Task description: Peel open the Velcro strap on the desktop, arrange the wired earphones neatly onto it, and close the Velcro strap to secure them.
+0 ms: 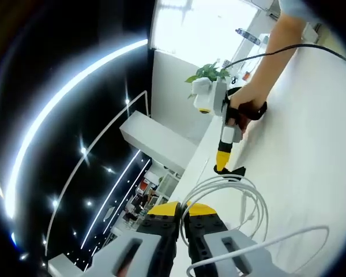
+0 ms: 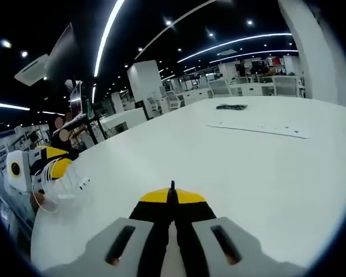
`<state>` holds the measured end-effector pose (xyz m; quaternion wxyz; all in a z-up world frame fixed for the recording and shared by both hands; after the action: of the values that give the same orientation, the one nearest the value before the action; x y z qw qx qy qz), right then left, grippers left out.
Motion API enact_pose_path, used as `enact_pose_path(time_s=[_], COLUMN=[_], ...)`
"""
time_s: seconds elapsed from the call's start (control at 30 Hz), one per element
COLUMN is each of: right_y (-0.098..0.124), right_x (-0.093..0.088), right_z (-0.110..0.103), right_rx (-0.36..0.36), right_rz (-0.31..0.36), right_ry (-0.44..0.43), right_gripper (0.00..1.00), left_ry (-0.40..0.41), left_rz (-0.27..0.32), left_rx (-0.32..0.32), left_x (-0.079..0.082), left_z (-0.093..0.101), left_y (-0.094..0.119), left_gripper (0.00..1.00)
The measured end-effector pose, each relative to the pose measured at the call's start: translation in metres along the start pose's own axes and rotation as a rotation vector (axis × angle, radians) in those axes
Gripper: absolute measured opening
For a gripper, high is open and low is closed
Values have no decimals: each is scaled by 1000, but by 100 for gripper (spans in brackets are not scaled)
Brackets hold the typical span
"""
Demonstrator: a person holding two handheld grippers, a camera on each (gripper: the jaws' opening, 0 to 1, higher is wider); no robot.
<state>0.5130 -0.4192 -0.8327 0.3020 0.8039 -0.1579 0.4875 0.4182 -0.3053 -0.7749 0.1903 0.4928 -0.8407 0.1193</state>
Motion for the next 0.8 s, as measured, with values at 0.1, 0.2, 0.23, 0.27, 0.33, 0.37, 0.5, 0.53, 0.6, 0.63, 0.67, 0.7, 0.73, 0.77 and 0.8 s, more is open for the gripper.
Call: enact_pose_path(time_s=[0.1,0.2,0.23,0.27,0.33,0.37,0.5,0.53,0.6,0.63,0.67,0.7,0.73,0.77,0.8], right_y=[5,11,14,16,21,23,36,39,43,45,48,51,53,54,55], right_x=[-14,-20,-22,-23,-27,-28,-33,-34,-37,-41,-42,-45,-47,-48,-50], right_z=[-13,-23,-28,-30,-34,-37,-54,-58,-64,-71,-71,-78,-84,-87,-91], right_rx=[-8,-25,-22,-30,-27,-24,-2,6,14,24,12,34,46,44,43], right_rz=[-28,-8,-7,0,0,-2,-3,0,-3,-2,4,1,7,14,24], right_ry=[38,107,113,118,129,123,136,164,161,166,208,187,161,155,167], right_gripper=[3,3,3,3,3,3,2,3,3,3,3,3,3,3,3], left_ry=[-1,0,4,9,19,22,26,23,18,19,23,26,27,28,31], left_rz=[2,4,6,9,12,13,17,17,16,17,16,17,21,26,30], left_rx=[-11,-28,-33,-37,-55,-64,-90,-96,-109,-119,-146,-159,-165,-176,-196], left_x=[2,3,3,4,5,5,8,9,10,11,12,13,14,16,18], left_z=[2,4,5,6,8,9,12,12,12,12,14,15,15,16,17], left_y=[-1,-1,-1,-1,-2,-2,-2,-2,-4,-5,-7,-9,-10,-12,-15], left_gripper=[7,7,7,7,7,7,7,7,7,7,7,7,7,7,7])
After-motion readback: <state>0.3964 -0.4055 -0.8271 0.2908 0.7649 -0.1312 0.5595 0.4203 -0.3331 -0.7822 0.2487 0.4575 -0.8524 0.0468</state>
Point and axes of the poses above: the point that each gripper's makers call its tool centre point, and the gripper's own axes: y roughly backward along the fingers, z roughly to its right, x roughly out of its top, the point moved 1 cm from there along y, roughly backward along the fingers, and after that the axes turned 9 degrees about -y, right-handed, at the moved point
